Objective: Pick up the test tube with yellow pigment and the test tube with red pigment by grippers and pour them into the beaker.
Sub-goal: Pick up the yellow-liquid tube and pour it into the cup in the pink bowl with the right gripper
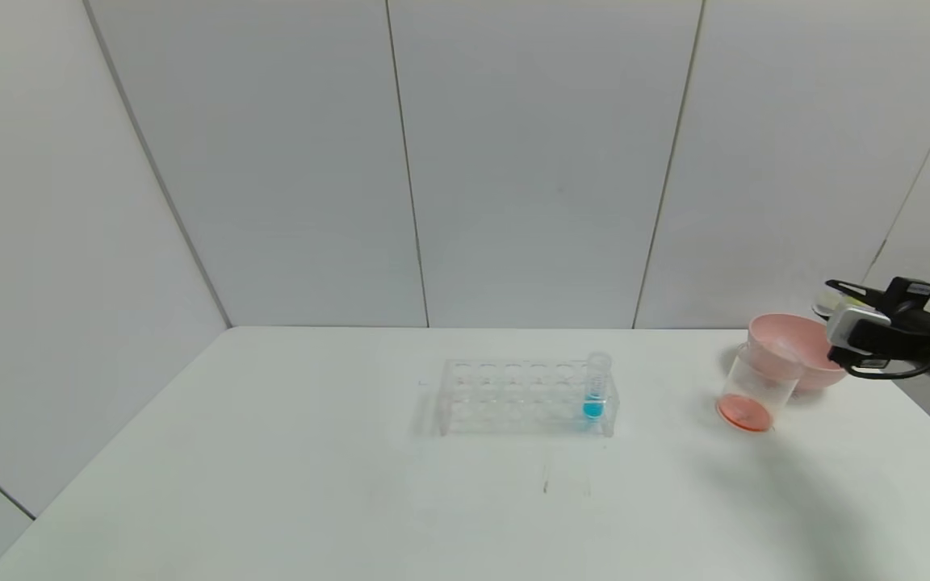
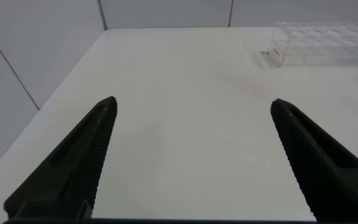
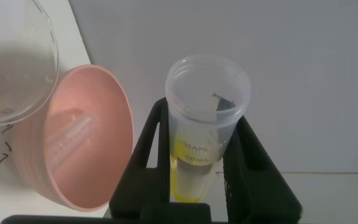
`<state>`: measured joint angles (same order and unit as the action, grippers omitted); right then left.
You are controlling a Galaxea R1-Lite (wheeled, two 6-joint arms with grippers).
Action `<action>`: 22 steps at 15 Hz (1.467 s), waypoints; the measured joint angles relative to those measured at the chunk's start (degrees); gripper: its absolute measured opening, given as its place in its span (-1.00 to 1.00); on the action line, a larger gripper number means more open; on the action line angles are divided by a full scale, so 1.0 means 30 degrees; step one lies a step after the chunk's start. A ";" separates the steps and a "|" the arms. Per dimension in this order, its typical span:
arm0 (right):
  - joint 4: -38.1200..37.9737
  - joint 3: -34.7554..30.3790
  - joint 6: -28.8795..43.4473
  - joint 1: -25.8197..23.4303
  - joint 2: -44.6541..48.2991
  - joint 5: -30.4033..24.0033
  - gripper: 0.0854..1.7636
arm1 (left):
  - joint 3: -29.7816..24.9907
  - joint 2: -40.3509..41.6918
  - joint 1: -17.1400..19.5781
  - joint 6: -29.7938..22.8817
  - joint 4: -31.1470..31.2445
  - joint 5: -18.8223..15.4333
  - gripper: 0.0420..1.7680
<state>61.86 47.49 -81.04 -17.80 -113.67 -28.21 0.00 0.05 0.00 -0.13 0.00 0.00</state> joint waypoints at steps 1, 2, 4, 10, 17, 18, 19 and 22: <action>0.0000 -0.0004 -0.0374 0.0008 -0.0028 0.0073 -0.45 | 0.0000 0.0000 0.0000 0.0000 0.0008 0.0000 1.00; 0.0053 -0.0028 -0.0695 0.0024 -0.0049 0.0081 -0.45 | 0.0000 0.0000 0.0000 0.0000 0.0000 0.0000 1.00; 0.0329 -0.0158 -0.1361 0.0037 -0.0073 0.0089 -0.45 | 0.0000 0.0000 0.0000 -0.0008 0.0000 0.0000 1.00; 0.0427 -0.0451 -0.2361 0.0073 -0.0102 0.0691 -0.45 | 0.0000 0.0000 0.0000 -0.0008 0.0000 0.0000 1.00; 0.1613 -0.0772 -0.3405 0.0479 -0.0102 0.0748 -0.45 | 0.0000 0.0000 0.0000 0.0000 0.0000 0.0000 1.00; 0.1699 -0.0792 -0.3649 0.0504 -0.0102 0.0756 -0.45 | 0.0000 0.0000 0.0000 -0.0008 0.0000 0.0000 1.00; 0.1707 -0.0813 -0.3767 0.0504 -0.0102 0.0756 -0.45 | 0.0000 0.0000 0.0000 -0.0008 0.0000 0.0000 1.00; 0.1690 -0.0849 -0.4226 0.0524 -0.0102 0.0817 -0.45 | 0.0000 0.0000 0.0000 -0.0008 0.0000 0.0000 1.00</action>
<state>66.93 44.95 -93.72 -16.23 -113.97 -25.76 0.00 0.05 0.00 -0.16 0.00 0.00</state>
